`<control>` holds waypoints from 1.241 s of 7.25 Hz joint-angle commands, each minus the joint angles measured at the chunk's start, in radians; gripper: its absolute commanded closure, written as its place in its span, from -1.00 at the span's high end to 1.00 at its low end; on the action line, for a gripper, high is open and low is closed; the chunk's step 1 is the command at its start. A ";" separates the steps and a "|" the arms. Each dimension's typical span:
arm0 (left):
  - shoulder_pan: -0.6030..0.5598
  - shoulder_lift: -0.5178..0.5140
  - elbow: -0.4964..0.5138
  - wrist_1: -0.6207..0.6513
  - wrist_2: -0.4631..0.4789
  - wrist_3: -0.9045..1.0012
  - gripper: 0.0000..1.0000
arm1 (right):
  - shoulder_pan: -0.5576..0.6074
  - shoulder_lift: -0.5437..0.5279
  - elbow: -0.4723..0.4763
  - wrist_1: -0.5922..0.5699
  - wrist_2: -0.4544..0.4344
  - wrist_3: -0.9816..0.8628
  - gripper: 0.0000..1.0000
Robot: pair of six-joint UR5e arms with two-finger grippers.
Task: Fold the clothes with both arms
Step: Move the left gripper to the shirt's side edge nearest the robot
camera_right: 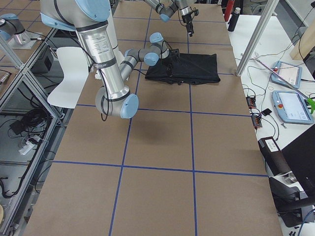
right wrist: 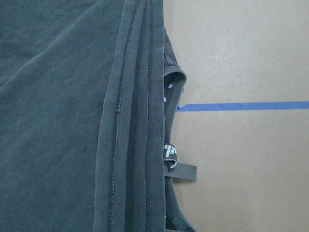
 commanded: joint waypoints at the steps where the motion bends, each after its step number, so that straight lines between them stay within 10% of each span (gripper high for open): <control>1: 0.215 0.154 -0.207 0.028 0.126 -0.158 1.00 | 0.006 -0.029 0.051 0.000 0.005 -0.002 1.00; 4: 0.472 0.151 -0.403 0.399 0.296 -0.327 0.98 | 0.006 -0.033 0.051 0.000 0.004 0.001 1.00; 6: 0.541 0.123 -0.350 0.401 0.320 -0.371 0.25 | 0.003 -0.033 0.051 0.000 0.001 0.006 1.00; 9: 0.537 0.111 -0.322 0.401 0.320 -0.371 0.11 | 0.002 -0.033 0.051 0.000 -0.001 0.007 1.00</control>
